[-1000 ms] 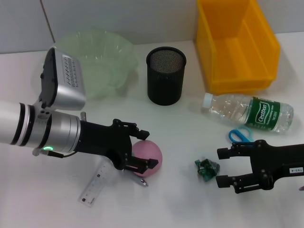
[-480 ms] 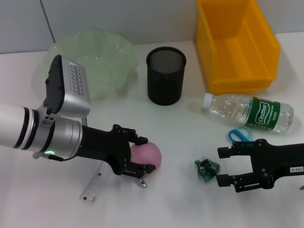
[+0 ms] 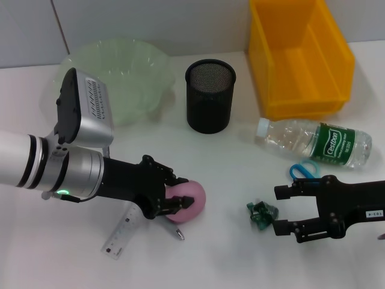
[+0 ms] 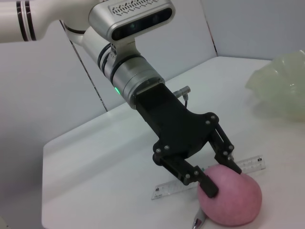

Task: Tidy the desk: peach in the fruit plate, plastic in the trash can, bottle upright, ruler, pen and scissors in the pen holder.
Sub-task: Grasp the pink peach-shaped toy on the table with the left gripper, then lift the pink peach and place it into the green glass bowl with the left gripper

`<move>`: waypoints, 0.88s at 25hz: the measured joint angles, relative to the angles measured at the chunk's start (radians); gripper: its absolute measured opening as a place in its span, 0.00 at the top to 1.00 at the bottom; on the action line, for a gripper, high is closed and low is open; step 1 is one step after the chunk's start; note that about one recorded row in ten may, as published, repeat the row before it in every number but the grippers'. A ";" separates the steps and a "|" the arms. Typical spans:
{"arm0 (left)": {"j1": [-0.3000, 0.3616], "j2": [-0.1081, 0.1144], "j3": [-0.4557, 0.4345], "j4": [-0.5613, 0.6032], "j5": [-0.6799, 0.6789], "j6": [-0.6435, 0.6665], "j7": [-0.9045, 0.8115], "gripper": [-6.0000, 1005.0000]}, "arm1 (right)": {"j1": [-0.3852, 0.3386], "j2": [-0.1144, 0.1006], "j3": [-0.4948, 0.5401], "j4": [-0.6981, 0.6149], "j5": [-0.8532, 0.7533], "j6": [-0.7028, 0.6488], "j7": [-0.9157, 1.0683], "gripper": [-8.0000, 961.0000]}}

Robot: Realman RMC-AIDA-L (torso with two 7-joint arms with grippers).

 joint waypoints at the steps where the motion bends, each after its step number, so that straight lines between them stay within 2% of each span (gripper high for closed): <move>1: 0.001 0.000 -0.001 0.002 -0.005 0.007 0.000 0.47 | 0.000 0.000 0.000 0.000 0.000 0.000 0.000 0.14; 4: 0.003 0.000 -0.009 0.012 -0.016 0.028 -0.002 0.61 | -0.001 0.000 0.001 -0.001 0.000 0.001 0.000 0.14; 7: 0.013 0.006 -0.069 0.039 -0.106 0.137 0.002 0.68 | -0.001 0.001 0.001 0.000 0.000 0.001 0.000 0.14; 8: 0.013 0.006 -0.069 0.039 -0.106 0.137 0.002 0.70 | -0.002 0.001 0.001 0.000 0.000 0.001 0.000 0.14; 9: 0.028 0.005 -0.147 0.049 -0.165 0.182 0.024 0.72 | -0.002 0.001 0.001 0.000 0.000 0.001 0.000 0.14; 12: 0.063 0.002 -0.244 0.047 -0.271 0.186 0.097 0.74 | -0.001 0.001 0.001 0.000 0.000 0.002 0.000 0.14; 14: 0.101 0.000 -0.304 0.016 -0.417 0.134 0.204 0.75 | -0.002 0.002 0.001 -0.001 0.000 0.002 0.000 0.14; 17: 0.125 0.000 -0.333 -0.062 -0.613 0.021 0.357 0.76 | -0.002 0.002 0.001 -0.001 0.000 0.002 0.000 0.14; 21: 0.126 0.000 -0.332 -0.108 -0.720 -0.081 0.450 0.79 | 0.000 0.004 0.001 -0.002 0.000 0.002 0.000 0.14; 22: 0.122 -0.001 -0.328 -0.122 -0.747 -0.140 0.485 0.79 | 0.001 0.004 0.001 -0.002 0.000 0.002 0.000 0.14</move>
